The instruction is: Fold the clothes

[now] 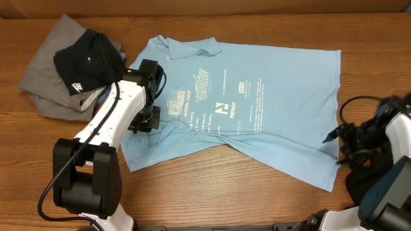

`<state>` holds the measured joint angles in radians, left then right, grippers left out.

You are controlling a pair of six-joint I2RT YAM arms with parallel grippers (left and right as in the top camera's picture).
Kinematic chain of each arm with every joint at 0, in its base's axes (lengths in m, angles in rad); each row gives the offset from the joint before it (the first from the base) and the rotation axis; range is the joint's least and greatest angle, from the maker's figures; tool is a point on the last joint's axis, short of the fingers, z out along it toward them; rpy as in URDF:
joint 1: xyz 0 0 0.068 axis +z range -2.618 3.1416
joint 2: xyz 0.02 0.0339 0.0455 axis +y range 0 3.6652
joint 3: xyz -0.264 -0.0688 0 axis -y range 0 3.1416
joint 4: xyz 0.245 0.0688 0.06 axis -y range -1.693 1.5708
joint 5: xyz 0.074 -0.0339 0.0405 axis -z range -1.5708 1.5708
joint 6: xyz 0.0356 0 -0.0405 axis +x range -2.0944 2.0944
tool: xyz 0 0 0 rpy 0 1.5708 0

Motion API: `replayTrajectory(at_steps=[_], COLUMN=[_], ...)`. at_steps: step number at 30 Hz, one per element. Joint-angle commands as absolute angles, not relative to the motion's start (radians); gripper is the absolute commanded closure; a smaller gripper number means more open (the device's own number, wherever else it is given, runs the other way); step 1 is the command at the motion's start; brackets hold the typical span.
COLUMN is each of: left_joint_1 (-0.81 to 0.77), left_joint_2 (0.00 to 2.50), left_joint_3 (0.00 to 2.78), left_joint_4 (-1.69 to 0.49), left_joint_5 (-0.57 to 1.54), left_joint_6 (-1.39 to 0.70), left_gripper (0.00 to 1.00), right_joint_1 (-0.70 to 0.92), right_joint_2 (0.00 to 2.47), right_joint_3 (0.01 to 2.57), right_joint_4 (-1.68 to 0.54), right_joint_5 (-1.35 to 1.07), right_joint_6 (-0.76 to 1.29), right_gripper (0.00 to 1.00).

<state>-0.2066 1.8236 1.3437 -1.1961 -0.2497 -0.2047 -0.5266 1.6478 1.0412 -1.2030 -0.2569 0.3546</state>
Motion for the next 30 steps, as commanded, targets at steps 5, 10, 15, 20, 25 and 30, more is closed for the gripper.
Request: replayTrajectory(at_steps=[5,10,15,20,25,30], left_joint_1=[-0.195,-0.170,-0.135,-0.124,-0.125,-0.125], left_joint_2=[1.837,1.837,1.842,1.882,1.951,1.994], left_joint_3=[1.362,1.362,1.362,1.361,1.361,1.361], left_joint_4=[-1.167,-1.048,-0.880,-0.781,-0.781,-0.793], left_joint_5=[-0.244,-0.238,-0.132,-0.102,-0.101,-0.081], left_joint_6=[-0.217,-0.216,-0.130,-0.108,-0.104,-0.075], left_gripper=[0.75,0.77,0.80,0.81,0.85,0.85], right_joint_1=[-0.523,-0.522,-0.522,-0.526,-0.572,-0.617], right_joint_2=[1.644,1.644,1.644,1.644,1.644,1.644], right_joint_3=[0.981,0.919,0.845,0.818,0.827,0.856], right_joint_4=[-1.221,-1.195,-1.109,-1.059,-1.037,-1.033], right_joint_5=[-0.248,-0.249,-0.248,-0.111,0.139,0.156], right_joint_6=[0.343,0.400,0.445,0.566,0.677,0.651], right_gripper=[0.57,0.65,0.70,0.83,0.90,0.88])
